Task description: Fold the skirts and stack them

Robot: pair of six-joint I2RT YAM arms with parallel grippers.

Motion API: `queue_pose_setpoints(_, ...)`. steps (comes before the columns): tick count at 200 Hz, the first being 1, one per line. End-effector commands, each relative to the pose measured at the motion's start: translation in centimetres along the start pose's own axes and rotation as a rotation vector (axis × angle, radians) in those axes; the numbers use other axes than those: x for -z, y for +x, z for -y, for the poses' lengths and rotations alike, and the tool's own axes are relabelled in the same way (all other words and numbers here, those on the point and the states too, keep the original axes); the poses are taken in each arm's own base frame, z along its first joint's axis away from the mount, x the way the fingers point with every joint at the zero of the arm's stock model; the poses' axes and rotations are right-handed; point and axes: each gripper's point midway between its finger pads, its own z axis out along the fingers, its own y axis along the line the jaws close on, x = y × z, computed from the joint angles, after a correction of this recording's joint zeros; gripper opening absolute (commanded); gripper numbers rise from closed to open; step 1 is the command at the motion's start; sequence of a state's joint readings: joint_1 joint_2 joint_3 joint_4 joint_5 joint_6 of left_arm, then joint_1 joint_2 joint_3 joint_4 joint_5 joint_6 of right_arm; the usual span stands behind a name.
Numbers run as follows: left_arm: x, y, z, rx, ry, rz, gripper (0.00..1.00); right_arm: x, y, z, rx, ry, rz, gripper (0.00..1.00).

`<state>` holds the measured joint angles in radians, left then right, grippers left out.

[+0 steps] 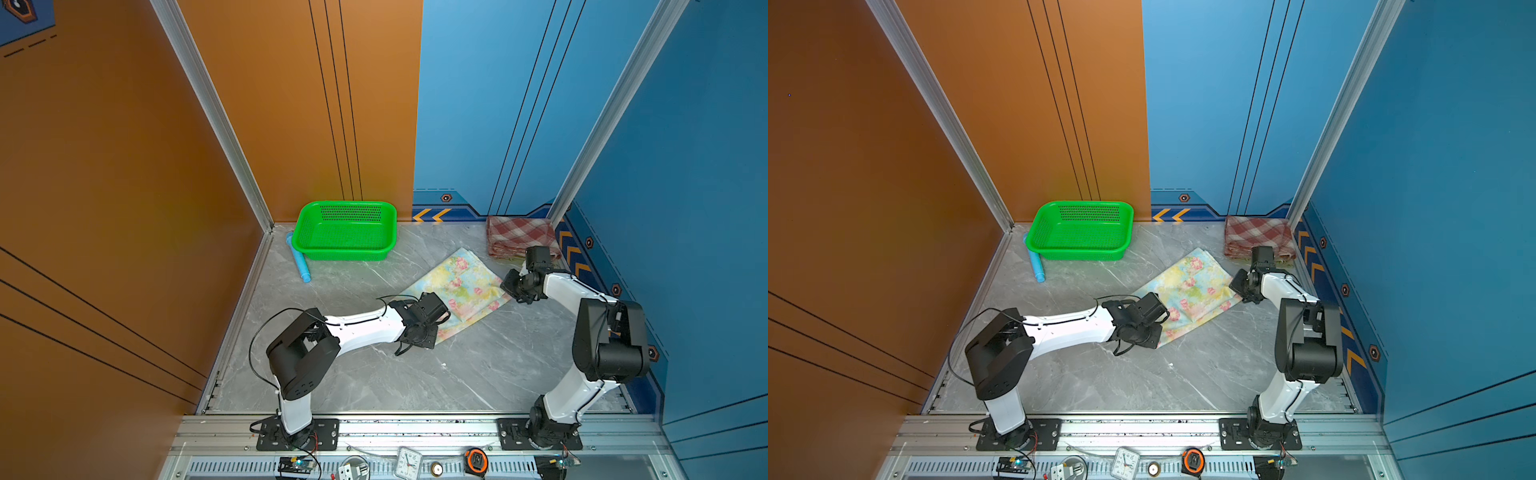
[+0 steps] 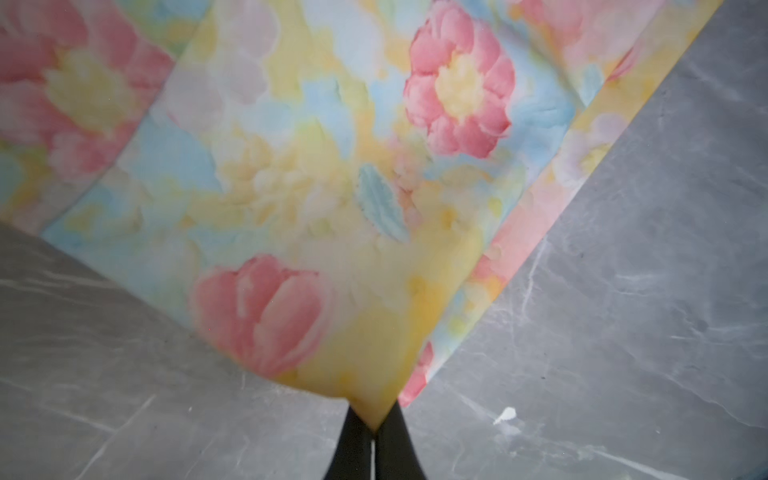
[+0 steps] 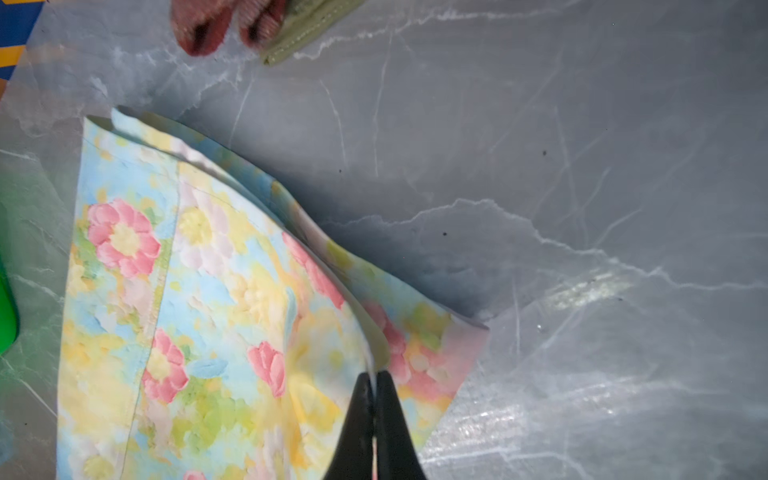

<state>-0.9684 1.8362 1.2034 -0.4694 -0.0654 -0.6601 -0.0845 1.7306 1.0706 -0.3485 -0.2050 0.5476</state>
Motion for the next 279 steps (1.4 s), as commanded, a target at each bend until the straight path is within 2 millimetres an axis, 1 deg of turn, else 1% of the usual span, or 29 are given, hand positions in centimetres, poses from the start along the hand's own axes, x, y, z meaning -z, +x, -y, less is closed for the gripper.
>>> queue_pose_setpoints(1,-0.8,1.2,0.4,0.001,0.003,-0.03,0.0,-0.5,-0.1,0.6,0.015,0.023,0.008,0.04)
queue_pose_setpoints(12,-0.5,0.8,0.5,0.001,0.007,-0.019,0.0,-0.2,-0.6,0.3,0.014,0.016,0.017,0.04)
queue_pose_setpoints(24,0.3,0.1,0.3,0.006,0.014,0.003,0.0,0.3,-1.2,-0.4,0.013,0.0,0.029,0.04)
queue_pose_setpoints(59,3.7,-2.2,-0.7,0.01,0.007,0.079,0.0,2.3,-3.1,-2.3,0.018,-0.041,0.075,0.04)
queue_pose_setpoints(84,6.0,-3.4,-0.7,0.002,0.016,0.122,0.0,3.8,-4.0,-3.3,0.021,-0.064,0.1,0.05)
queue_pose_setpoints(105,7.6,-4.0,-0.2,0.004,0.04,0.158,0.0,4.8,-4.5,-3.7,0.021,-0.078,0.119,0.05)
queue_pose_setpoints(120,8.2,-3.8,0.3,-0.001,0.051,0.166,0.0,5.4,-4.6,-3.6,0.021,-0.078,0.128,0.05)
queue_pose_setpoints(135,8.0,-3.1,0.8,-0.011,0.056,0.157,0.0,5.6,-4.4,-3.3,0.02,-0.075,0.13,0.05)
queue_pose_setpoints(155,6.8,-1.8,0.8,-0.012,0.042,0.12,0.0,5.5,-3.8,-2.5,0.017,-0.061,0.121,0.05)
queue_pose_setpoints(177,5.0,-0.3,1.1,-0.016,0.032,0.073,0.0,4.6,-2.7,-1.4,0.013,-0.039,0.091,0.05)
queue_pose_setpoints(211,2.2,1.5,2.6,-0.035,0.036,0.02,0.0,2.7,-1.3,0.7,0.002,0.014,0.057,0.06)
queue_pose_setpoints(218,1.6,2.0,2.8,-0.039,0.038,0.0,0.0,2.3,-0.9,1.1,-0.002,0.022,0.042,0.08)
queue_pose_setpoints(227,1.1,2.4,3.3,-0.048,0.042,-0.016,0.0,1.9,-0.7,1.3,0.0,0.028,0.032,0.12)
queue_pose_setpoints(235,0.9,2.6,3.5,-0.059,0.044,-0.025,0.0,1.8,-0.5,1.5,0.001,0.036,0.027,0.21)
queue_pose_setpoints(241,0.9,2.8,3.8,-0.068,0.05,-0.029,0.0,1.8,-0.5,1.6,0.002,0.043,0.026,0.32)
queue_pose_setpoints(246,1.0,2.8,3.8,-0.073,0.054,-0.029,0.05,1.9,-0.5,1.7,0.006,0.049,0.029,0.4)
queue_pose_setpoints(256,1.6,2.8,3.8,-0.081,0.059,-0.025,0.22,2.2,-0.6,1.9,0.008,0.062,0.036,0.51)
queue_pose_setpoints(264,2.3,2.7,3.8,-0.091,0.067,-0.021,0.35,2.5,-0.8,1.9,0.01,0.065,0.042,0.58)
queue_pose_setpoints(279,3.8,2.6,4.1,-0.116,0.097,-0.002,0.61,3.0,-0.8,1.8,0.009,0.065,0.051,0.65)
